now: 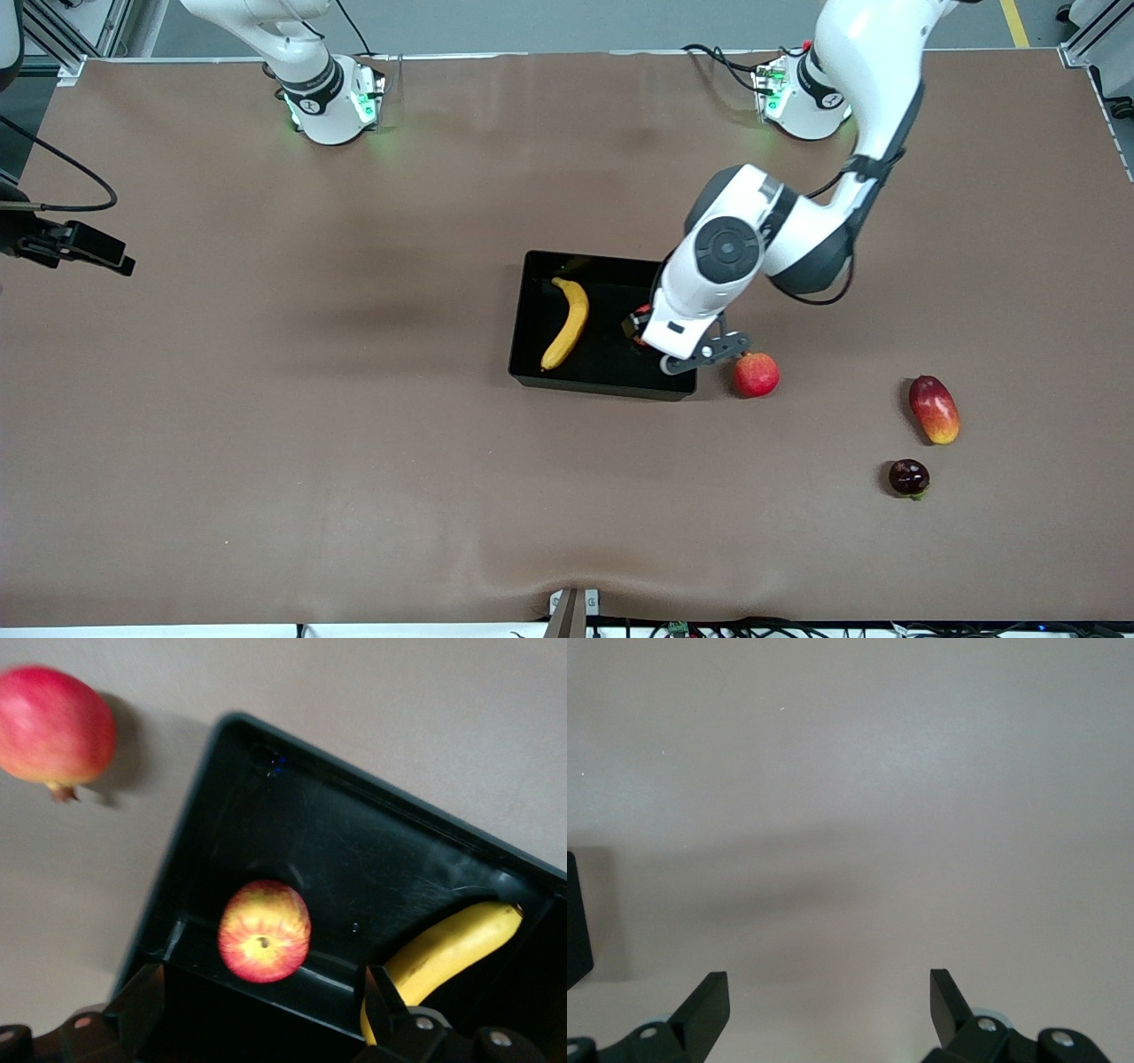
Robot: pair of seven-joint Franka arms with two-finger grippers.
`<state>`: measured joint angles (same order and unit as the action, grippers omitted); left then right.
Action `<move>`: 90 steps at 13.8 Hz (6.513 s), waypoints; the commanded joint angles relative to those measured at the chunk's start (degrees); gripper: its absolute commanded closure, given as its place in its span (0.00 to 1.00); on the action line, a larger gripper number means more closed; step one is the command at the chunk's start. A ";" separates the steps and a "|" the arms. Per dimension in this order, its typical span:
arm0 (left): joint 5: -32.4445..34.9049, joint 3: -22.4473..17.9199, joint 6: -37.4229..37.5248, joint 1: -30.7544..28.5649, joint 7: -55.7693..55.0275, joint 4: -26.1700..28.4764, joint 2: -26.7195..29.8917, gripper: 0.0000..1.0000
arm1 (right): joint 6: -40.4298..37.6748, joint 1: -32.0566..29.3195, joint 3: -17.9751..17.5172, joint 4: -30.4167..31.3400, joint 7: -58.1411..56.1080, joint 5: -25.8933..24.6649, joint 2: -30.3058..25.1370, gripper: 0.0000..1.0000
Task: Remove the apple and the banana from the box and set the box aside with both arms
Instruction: 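Lower the left gripper into the tray and grasp the red-yellow apple, then carry the apple out of the tray and release it beside the mango, then reach the left gripper back into the tray and grasp the banana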
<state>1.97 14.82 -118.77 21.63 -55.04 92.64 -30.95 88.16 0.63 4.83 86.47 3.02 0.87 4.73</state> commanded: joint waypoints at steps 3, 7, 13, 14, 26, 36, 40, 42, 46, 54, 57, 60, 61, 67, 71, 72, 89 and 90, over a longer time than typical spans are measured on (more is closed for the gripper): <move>6.98 -0.14 -4.54 2.01 -8.06 2.98 -3.06 0.00 | -0.09 -0.54 -0.44 -0.16 0.41 0.36 -0.24 0.00; 9.63 -0.14 -4.54 2.45 -9.12 3.42 -4.73 0.00 | -0.09 -0.45 -0.52 -0.16 0.32 0.36 -0.16 0.00; 9.81 -0.14 -5.68 3.15 -9.03 3.25 -6.14 0.00 | 0.00 -0.45 -0.52 -0.16 0.32 0.36 -0.16 0.00; 9.81 -0.14 -5.77 3.16 -9.03 3.33 -6.40 0.00 | 0.17 -0.37 -0.52 -0.16 0.32 0.36 -0.07 0.00; 10.95 -0.05 -6.21 3.77 -9.03 2.72 -8.43 1.00 | 0.88 -0.19 -0.61 -0.07 0.23 0.36 -0.07 0.00; 10.33 -0.40 7.03 2.55 -6.06 -3.77 2.37 1.00 | 0.88 -0.36 -0.52 -0.07 0.23 0.28 -0.07 0.00; 9.98 -0.31 11.96 -6.75 6.39 -4.05 6.77 1.00 | 0.88 -0.28 -0.52 -0.07 0.14 0.28 -0.07 0.00; 10.07 -0.31 13.21 -13.42 15.54 -2.83 6.78 1.00 | 0.88 -0.19 -0.52 -0.07 0.14 0.28 -0.07 0.00; 10.68 -0.31 8.30 -22.75 24.17 -1.50 1.25 1.00 | 0.96 -0.19 -0.52 -0.07 0.14 0.28 -0.07 0.00; 11.39 -0.66 -10.67 -34.11 33.07 9.73 -4.65 1.00 | 0.88 -0.01 -0.70 -0.07 0.06 0.28 -0.07 0.00; 11.74 -0.49 -12.37 -34.64 32.98 10.19 -5.26 0.08 | 0.96 -0.01 -0.70 -0.07 0.06 0.19 -0.07 0.00; 11.74 0.04 -10.36 -34.11 32.37 10.19 -2.73 0.00 | 0.96 0.07 -0.70 -0.07 0.06 0.19 0.02 0.00; 11.65 0.82 -8.86 -34.02 32.37 10.01 -1.24 0.00 | 0.96 0.07 -0.70 -0.07 0.06 0.19 0.02 0.00; 11.03 12.31 1.24 -34.11 23.96 9.57 6.16 0.00 | 2.19 -0.63 -0.70 -0.16 0.23 0.28 0.20 0.00; 11.21 18.32 1.35 -27.99 8.76 7.92 3.27 0.00 | 4.74 0.07 -0.79 -0.07 0.32 0.45 0.99 0.00; 11.39 18.23 1.35 -24.39 5.42 5.99 2.04 0.00 | 4.74 1.21 -0.79 -0.07 0.23 0.28 1.25 0.00; 16.93 1.63 -9.62 12.03 -2.09 -15.30 -19.06 0.00 | 2.11 1.22 -0.70 0.28 -3.20 6.87 4.85 0.00; 16.92 1.62 -11.03 12.03 -0.78 -15.30 -19.93 0.00 | 2.19 1.30 -0.70 0.28 -3.11 6.87 4.85 0.00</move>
<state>17.59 17.60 -128.06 32.60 -57.27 79.68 -48.84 90.77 2.32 4.18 86.95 0.53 6.53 9.70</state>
